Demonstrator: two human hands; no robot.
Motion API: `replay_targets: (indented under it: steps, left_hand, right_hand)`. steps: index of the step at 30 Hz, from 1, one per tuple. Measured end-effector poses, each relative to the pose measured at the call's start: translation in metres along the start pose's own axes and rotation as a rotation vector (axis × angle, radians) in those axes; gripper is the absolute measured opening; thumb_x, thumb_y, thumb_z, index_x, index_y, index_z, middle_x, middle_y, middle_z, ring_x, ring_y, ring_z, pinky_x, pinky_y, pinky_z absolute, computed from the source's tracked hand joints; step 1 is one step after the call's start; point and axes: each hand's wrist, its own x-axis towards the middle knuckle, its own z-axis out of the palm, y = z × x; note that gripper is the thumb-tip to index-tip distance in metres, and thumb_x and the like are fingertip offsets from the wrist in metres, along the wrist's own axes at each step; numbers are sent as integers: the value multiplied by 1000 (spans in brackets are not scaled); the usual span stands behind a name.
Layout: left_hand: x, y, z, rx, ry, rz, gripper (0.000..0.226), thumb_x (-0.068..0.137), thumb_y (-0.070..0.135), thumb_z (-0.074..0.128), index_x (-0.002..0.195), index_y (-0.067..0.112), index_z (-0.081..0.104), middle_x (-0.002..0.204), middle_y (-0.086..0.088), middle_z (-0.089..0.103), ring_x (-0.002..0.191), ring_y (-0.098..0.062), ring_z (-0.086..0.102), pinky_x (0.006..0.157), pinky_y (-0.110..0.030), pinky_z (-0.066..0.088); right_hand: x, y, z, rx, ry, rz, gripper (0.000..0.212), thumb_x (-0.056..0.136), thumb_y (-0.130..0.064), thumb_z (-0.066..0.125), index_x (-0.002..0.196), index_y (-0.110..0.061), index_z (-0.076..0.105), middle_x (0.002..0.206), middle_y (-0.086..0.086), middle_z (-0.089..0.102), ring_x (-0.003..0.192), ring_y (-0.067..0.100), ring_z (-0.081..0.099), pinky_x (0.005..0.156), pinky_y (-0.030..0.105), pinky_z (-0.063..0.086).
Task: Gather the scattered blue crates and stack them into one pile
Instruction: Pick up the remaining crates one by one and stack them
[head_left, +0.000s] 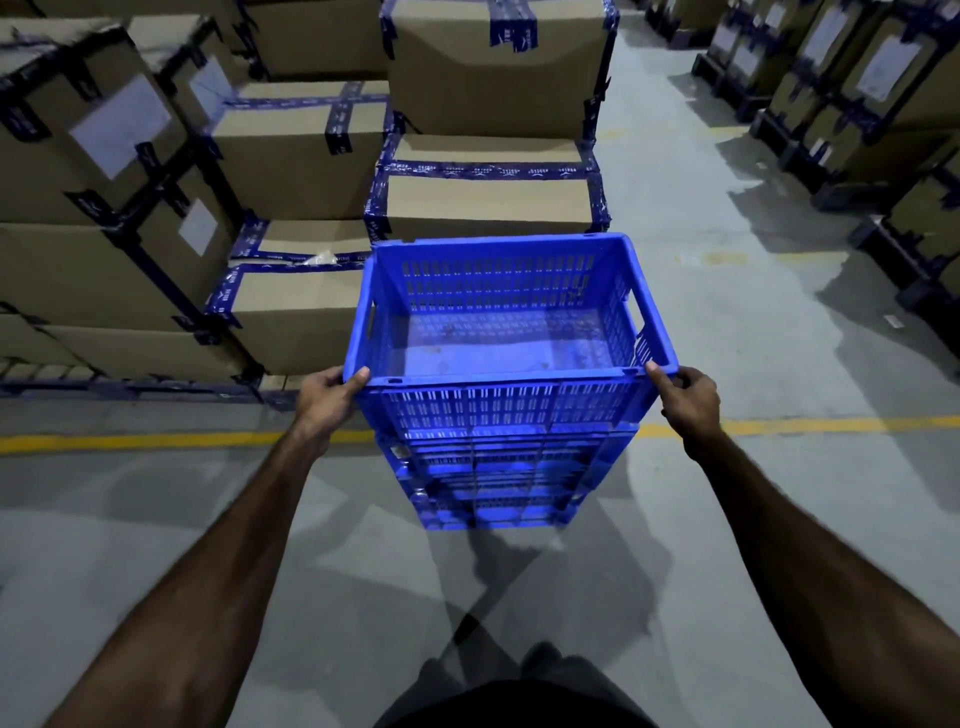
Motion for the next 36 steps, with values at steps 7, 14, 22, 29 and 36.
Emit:
replay_targets:
  steps: [7,14,22,29,36]
  left_hand:
    - [0,-2,1,-17,2,23,16,97,26,70,108,15,73,65,17,71,54,3,61,49,-16,50]
    - [-9,-13,11,-64,89,53,31,97,25,70,118,3,73,96,-5,71,58,3,61,52,-16,50]
    - [-13,-11,14,-67,84,52,21,97,22,70,113,9,72,71,15,74,58,4,65,50,-16,50]
    - [-2,-5,7,10,59,14,29,95,25,72,118,7,74,93,-7,72,68,-11,61,54,-21,51]
    - [-7,-4,9,36,51,14,21,95,28,72,111,16,76,87,-1,73,67,-9,61,56,-23,49]
  right_hand:
    - [-9,-3,2,-21,32,-16,50,89,-54,73,106,-7,69,77,-5,60,68,8,57,54,19,43]
    - [-3,-8,-3,-62,11,-44,47,90,-52,72,106,-7,70,75,-6,60,68,12,57,59,27,43]
    - [7,-9,-4,-41,-4,26,49,86,-53,75,105,-9,72,78,-3,64,72,21,60,62,36,49]
    - [5,-13,1,-31,37,137,45,80,-53,77,99,-12,74,94,5,72,84,23,68,78,47,61]
    - [1,-17,1,-1,61,147,30,87,-45,74,90,-15,71,93,4,72,85,23,68,81,50,61]
